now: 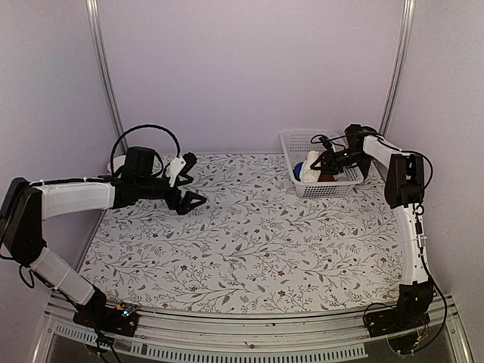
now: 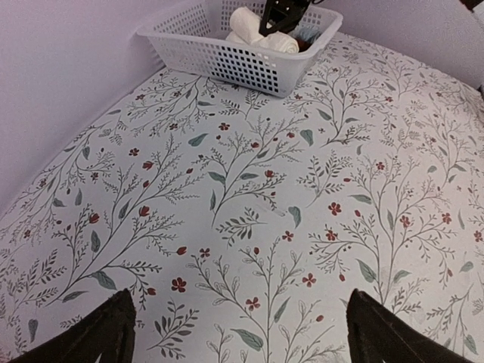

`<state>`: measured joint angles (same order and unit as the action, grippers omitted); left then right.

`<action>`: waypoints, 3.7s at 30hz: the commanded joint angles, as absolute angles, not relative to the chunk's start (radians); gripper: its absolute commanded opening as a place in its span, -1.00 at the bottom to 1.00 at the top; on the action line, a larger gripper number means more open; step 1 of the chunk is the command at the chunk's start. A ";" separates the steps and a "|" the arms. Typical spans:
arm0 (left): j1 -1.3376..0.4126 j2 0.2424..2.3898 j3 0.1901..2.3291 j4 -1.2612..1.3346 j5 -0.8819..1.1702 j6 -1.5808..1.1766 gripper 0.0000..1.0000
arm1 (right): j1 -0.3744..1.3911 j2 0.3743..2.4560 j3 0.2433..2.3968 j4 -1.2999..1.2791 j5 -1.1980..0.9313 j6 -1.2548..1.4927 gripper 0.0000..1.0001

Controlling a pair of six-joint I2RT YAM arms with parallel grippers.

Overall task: Roll the towels
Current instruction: Place the towel in the bin.

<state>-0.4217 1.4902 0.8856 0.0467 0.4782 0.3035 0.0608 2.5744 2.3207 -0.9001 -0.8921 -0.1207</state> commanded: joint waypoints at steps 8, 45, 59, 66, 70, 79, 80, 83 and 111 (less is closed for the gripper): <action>-0.439 1.516 0.913 0.037 0.451 0.310 0.94 | 0.070 2.480 2.223 -0.818 -0.760 -0.065 -0.58; -0.451 1.569 0.941 -0.006 0.434 0.313 0.95 | 0.126 2.491 2.309 -1.005 -0.339 -0.181 -0.06; -0.453 1.560 0.940 -0.009 0.432 0.314 0.95 | 0.154 2.243 1.974 -0.815 -0.341 -0.109 0.00; -0.458 1.565 0.942 -0.009 0.427 0.317 0.95 | 0.165 2.278 1.985 -0.707 -0.371 -0.039 -0.26; -0.457 1.567 0.940 -0.009 0.422 0.318 0.95 | 0.176 2.329 2.047 -0.709 -0.349 -0.013 -0.44; -0.458 1.567 0.941 -0.007 0.420 0.320 0.94 | 0.187 2.387 2.058 -0.696 -0.400 0.029 -0.27; -0.459 1.566 0.942 -0.008 0.419 0.320 0.95 | 0.186 2.391 2.055 -0.693 -0.406 0.033 -0.23; -0.459 1.562 0.939 -0.008 0.419 0.321 0.95 | 0.187 2.395 2.037 -0.667 -0.446 0.043 -0.23; -0.459 1.558 0.948 -0.016 0.396 0.325 0.94 | 0.108 2.391 2.230 -1.103 -0.442 -0.287 -0.70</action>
